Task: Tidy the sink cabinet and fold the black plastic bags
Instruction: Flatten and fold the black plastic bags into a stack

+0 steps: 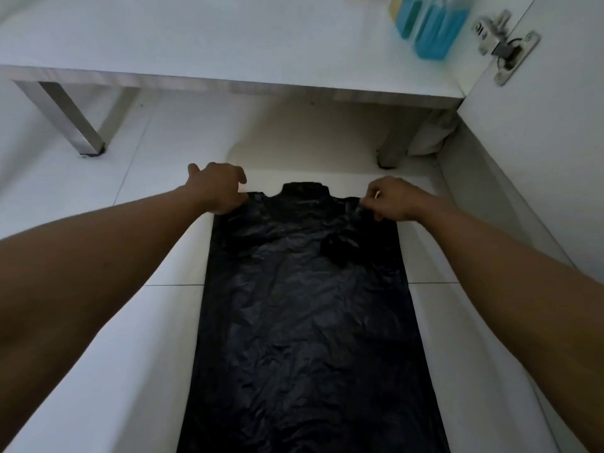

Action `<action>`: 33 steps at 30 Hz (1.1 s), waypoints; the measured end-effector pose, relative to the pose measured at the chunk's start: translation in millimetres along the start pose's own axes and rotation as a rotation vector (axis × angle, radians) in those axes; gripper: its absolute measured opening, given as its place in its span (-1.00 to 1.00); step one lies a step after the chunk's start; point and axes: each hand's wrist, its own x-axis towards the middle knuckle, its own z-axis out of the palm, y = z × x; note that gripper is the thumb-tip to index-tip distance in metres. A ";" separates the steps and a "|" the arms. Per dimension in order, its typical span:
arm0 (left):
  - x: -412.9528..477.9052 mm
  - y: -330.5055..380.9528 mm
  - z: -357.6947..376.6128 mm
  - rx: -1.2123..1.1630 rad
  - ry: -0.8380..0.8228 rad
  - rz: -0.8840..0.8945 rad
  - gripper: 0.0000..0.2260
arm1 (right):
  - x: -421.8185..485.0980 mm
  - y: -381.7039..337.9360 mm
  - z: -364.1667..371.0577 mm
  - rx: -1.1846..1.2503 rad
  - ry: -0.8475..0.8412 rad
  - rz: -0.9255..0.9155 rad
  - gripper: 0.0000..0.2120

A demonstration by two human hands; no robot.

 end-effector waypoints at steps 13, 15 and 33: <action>24.2 5.6 4.9 0.116 -0.116 -0.015 -0.88 | 42.7 -1.0 15.4 -0.353 -0.068 0.122 -0.68; 21.4 3.9 4.4 0.096 -0.013 -0.017 -0.87 | 40.3 0.3 12.5 -0.342 0.013 0.113 -0.73; -101.9 3.4 -26.1 -0.058 0.488 0.192 -0.84 | -102.9 6.0 7.6 -0.290 0.576 -0.300 -0.83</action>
